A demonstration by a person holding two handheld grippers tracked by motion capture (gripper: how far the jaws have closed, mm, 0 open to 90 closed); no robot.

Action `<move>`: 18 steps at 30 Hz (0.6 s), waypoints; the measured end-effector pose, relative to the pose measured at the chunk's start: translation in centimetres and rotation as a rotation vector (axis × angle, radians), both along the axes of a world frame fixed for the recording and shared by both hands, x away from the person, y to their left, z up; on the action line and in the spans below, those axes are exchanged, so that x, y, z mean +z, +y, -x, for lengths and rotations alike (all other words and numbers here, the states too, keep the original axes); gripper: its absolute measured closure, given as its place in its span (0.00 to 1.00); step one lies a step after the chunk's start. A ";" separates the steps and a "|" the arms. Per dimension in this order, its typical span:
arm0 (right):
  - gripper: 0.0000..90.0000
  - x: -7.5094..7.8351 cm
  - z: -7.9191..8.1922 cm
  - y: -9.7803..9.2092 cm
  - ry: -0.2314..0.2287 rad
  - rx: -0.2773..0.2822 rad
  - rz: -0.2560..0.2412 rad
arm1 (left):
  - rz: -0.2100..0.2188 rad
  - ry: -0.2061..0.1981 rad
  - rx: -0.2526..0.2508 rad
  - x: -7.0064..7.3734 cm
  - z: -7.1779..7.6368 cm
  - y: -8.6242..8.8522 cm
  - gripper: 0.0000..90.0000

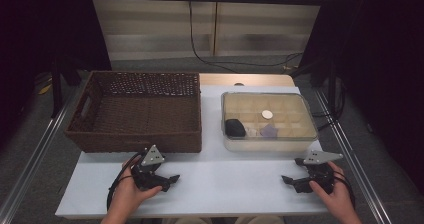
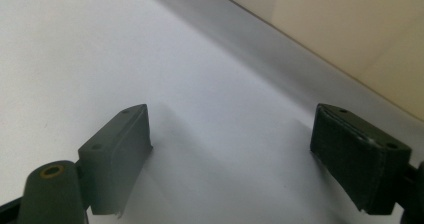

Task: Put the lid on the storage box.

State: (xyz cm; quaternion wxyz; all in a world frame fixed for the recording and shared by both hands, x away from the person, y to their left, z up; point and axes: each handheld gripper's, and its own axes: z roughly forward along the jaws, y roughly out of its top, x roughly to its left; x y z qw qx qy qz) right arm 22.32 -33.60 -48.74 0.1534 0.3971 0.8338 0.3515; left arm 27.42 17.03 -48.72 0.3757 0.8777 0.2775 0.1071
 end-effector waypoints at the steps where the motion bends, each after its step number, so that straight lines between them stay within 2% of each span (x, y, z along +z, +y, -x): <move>1: 0.17 0.0 0.0 0.0 -0.002 0.001 0.001 | 0.002 -0.001 0.000 0.0 0.0 0.0 0.16; 18: 0.17 0.0 0.0 0.0 -0.010 0.004 0.004 | 0.003 0.002 0.003 0.0 0.0 0.0 0.16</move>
